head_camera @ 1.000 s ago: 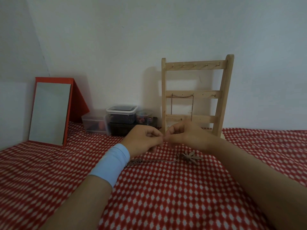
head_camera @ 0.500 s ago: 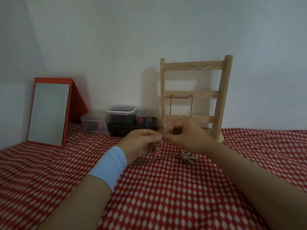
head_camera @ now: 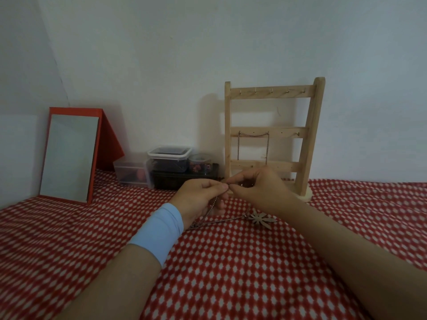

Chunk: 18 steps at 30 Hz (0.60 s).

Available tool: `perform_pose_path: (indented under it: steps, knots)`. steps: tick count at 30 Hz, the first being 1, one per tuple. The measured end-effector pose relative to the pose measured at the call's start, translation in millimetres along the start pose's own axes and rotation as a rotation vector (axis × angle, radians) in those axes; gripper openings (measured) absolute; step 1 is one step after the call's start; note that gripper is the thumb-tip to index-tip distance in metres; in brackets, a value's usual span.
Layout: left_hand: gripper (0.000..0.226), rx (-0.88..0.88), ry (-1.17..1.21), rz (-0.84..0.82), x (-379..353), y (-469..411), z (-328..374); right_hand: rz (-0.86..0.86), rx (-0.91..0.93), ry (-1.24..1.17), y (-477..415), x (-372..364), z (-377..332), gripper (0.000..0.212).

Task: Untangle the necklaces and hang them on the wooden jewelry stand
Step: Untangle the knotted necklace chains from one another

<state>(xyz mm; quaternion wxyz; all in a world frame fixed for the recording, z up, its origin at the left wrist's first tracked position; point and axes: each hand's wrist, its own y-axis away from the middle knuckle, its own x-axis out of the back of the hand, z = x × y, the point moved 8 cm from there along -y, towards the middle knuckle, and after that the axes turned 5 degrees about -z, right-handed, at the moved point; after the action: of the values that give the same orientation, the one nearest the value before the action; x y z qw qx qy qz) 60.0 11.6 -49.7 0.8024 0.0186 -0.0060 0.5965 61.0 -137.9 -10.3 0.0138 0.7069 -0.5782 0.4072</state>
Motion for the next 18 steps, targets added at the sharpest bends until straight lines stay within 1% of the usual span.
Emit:
perform_pose_path:
  steps: [5, 9, 13, 15, 16, 17, 18]
  knots:
    - [0.015, -0.008, -0.048, -0.01, 1.7, 2.3, 3.5, 0.004, 0.027, 0.028, 0.6, -0.6, -3.7, 0.011]
    - [0.015, -0.004, -0.231, -0.103, 4.4, 6.6, 7.8, -0.031, 0.037, 0.084, 1.1, -1.5, -6.1, 0.01]
    - [0.009, -0.048, -0.318, -0.04, 10.1, 6.4, 12.3, -0.111, 0.071, 0.125, 1.5, -8.0, -9.8, 0.009]
    - [0.008, -0.087, -0.323, 0.009, 11.0, 5.8, 15.3, -0.14, 0.086, 0.103, 2.3, -11.1, -11.7, 0.009]
    - [0.008, -0.097, -0.326, 0.019, 12.2, 6.4, 17.7, -0.167, 0.064, 0.079, 2.4, -12.1, -11.5, 0.008]
    - [0.008, -0.083, -0.332, -0.009, 11.9, 7.8, 19.0, -0.214, 0.019, 0.058, 2.8, -13.1, -9.6, 0.008]
    - [0.009, -0.036, -0.356, -0.092, 9.6, 10.0, 19.5, -0.291, -0.035, 0.059, 2.8, -14.5, -7.8, 0.007]
